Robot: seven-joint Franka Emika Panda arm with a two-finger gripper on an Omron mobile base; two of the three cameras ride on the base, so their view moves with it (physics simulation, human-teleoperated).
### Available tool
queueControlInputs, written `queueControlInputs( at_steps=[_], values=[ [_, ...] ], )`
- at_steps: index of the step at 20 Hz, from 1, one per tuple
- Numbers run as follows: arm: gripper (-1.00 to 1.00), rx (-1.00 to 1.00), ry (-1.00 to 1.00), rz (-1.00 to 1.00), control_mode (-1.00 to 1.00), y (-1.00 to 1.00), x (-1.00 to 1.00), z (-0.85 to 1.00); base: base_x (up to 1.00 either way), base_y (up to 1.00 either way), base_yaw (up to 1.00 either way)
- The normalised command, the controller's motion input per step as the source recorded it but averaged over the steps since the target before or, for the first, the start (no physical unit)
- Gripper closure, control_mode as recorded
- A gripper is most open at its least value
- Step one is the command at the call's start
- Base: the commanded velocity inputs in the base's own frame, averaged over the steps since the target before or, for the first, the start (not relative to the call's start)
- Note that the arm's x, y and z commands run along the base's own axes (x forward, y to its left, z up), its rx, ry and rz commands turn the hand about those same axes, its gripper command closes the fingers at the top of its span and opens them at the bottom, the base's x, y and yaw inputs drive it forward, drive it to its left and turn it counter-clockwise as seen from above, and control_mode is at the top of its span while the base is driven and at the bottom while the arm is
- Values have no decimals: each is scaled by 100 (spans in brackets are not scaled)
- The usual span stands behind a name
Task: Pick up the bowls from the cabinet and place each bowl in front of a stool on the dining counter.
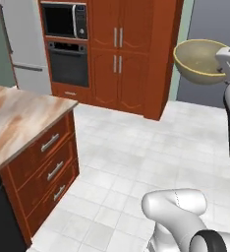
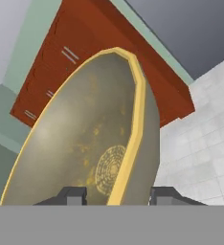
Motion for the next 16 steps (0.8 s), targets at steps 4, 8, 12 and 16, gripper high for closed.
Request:
queueControlInputs(
  at_steps=[4, 8, 12, 16],
  values=[
    [100, 0, 0, 0, 100, 0, 0, 0, 100, -55, 40],
    [100, 0, 0, 0, 100, 0, 0, 0, 100, -52, 41],
    [100, 0, 0, 0, 100, 0, 0, 0, 100, -43, 48],
    [100, 0, 0, 0, 100, 0, 0, 0, 100, -20, 59]
  ],
)
